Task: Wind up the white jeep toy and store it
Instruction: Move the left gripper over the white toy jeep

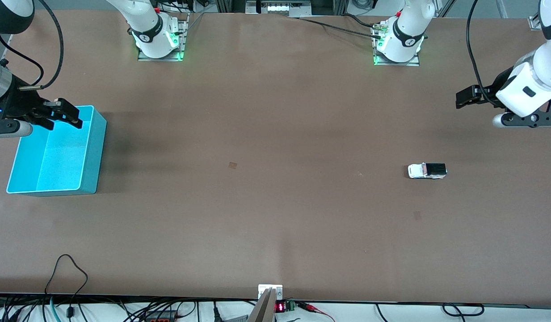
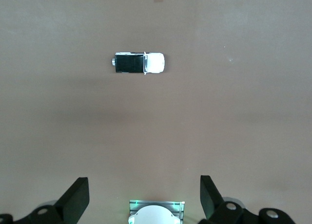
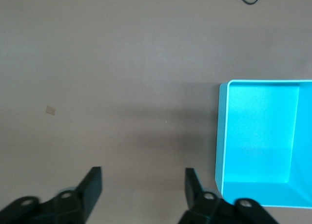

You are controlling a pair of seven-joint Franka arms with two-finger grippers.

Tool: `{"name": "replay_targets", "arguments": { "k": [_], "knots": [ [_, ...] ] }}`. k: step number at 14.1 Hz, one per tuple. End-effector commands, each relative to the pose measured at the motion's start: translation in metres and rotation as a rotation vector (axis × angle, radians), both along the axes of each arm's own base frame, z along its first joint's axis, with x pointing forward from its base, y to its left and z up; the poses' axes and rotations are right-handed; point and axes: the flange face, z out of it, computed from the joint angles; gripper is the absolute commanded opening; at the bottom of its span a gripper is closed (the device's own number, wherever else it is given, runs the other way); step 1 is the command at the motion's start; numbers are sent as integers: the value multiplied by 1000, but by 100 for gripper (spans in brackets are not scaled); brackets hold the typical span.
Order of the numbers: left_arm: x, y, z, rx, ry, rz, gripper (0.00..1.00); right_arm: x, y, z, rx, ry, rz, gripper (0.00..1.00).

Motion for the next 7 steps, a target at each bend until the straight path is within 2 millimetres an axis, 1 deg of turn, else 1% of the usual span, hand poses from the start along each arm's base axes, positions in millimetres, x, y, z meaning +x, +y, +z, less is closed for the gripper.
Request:
{"name": "replay_targets", "arguments": {
  "k": [1,3,6,7],
  "knots": [
    [7,1,-2,-32,26,-56,100,-6,0,7,-9,-30,-10,100],
    [11,3,-9,-70,35,-218,100,-7,1,6,-10,-27,-13,100],
    [13,4,-11,-102,39,-365,100,-7,3,4,-10,-17,-26,100],
    [14,6,-18,-108,55,-421,100,-8,3,4,-8,-15,-26,100]
  ]
}}
